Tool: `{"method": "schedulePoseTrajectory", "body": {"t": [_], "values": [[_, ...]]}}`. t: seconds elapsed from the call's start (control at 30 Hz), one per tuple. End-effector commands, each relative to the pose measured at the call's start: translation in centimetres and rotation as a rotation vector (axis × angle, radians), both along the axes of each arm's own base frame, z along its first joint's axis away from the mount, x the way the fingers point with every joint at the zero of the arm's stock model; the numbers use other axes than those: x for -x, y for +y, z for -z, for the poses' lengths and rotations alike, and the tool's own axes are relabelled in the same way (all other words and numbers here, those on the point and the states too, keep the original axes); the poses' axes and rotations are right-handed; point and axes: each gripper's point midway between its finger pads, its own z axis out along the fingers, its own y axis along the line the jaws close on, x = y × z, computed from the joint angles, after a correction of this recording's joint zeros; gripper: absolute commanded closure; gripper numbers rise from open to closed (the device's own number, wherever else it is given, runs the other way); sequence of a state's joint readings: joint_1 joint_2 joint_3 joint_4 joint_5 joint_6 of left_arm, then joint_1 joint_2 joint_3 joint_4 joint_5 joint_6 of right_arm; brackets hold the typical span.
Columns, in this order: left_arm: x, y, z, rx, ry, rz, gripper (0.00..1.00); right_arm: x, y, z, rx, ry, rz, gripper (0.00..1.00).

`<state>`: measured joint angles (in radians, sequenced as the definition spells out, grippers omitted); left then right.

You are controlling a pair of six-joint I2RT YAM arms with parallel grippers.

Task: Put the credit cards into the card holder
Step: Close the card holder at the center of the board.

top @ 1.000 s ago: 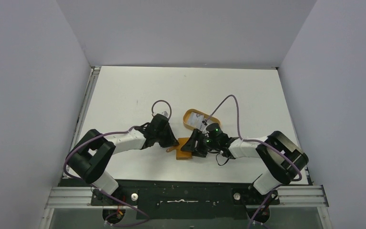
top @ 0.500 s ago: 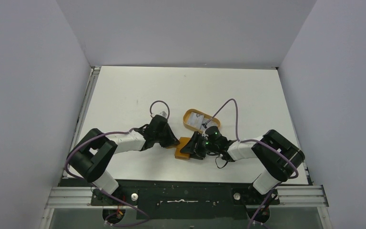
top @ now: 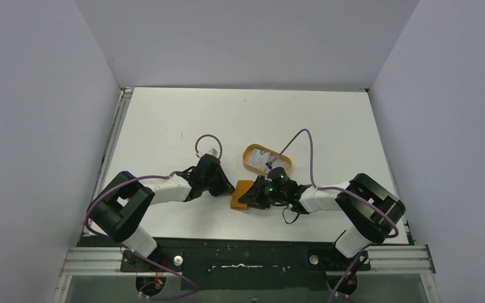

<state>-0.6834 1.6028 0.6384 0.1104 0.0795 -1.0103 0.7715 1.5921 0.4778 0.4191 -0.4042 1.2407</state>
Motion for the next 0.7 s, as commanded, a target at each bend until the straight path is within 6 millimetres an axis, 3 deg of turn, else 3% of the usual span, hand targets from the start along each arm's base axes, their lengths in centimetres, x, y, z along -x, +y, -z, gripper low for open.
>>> {"method": "schedulePoseTrajectory", "body": {"t": [0.0,0.03,0.13,0.23,0.4,0.5,0.57,0.67], "values": [[5.7,6.2,4.0,-0.266,0.198,0.007,1.0,-2.0,0.0,-2.4,0.121,-0.183,-0.018,1.0],[5.4,6.3,2.8,-0.262,0.181,0.003,0.97,-2.1,-0.1,-3.5,0.142,-0.222,-0.038,1.0],[3.7,7.0,-2.8,-0.25,0.075,-0.031,0.53,-1.9,-1.3,-6.8,0.23,-0.31,-0.103,1.0],[2.5,8.3,-9.5,-0.238,-0.077,-0.071,0.35,-1.8,-2.6,-9.8,0.295,-0.398,-0.161,1.0],[1.5,11.9,-19.6,-0.243,-0.333,-0.169,0.26,-3.0,-5.3,-14.9,0.507,-0.657,-0.295,1.0],[0.6,13.5,-24.6,-0.223,-0.485,-0.24,0.2,-6.2,-8.4,-19.2,0.807,-0.907,-0.28,1.0],[0.1,13.6,-27.5,-0.196,-0.577,-0.249,0.16,-7.7,-9.9,-22.8,0.979,-1.072,-0.249,1.0],[-0.5,12.1,-31.6,-0.102,-0.688,-0.206,0.15,-9.2,-11.9,-27.6,1.241,-1.296,-0.193,1.0]]}}
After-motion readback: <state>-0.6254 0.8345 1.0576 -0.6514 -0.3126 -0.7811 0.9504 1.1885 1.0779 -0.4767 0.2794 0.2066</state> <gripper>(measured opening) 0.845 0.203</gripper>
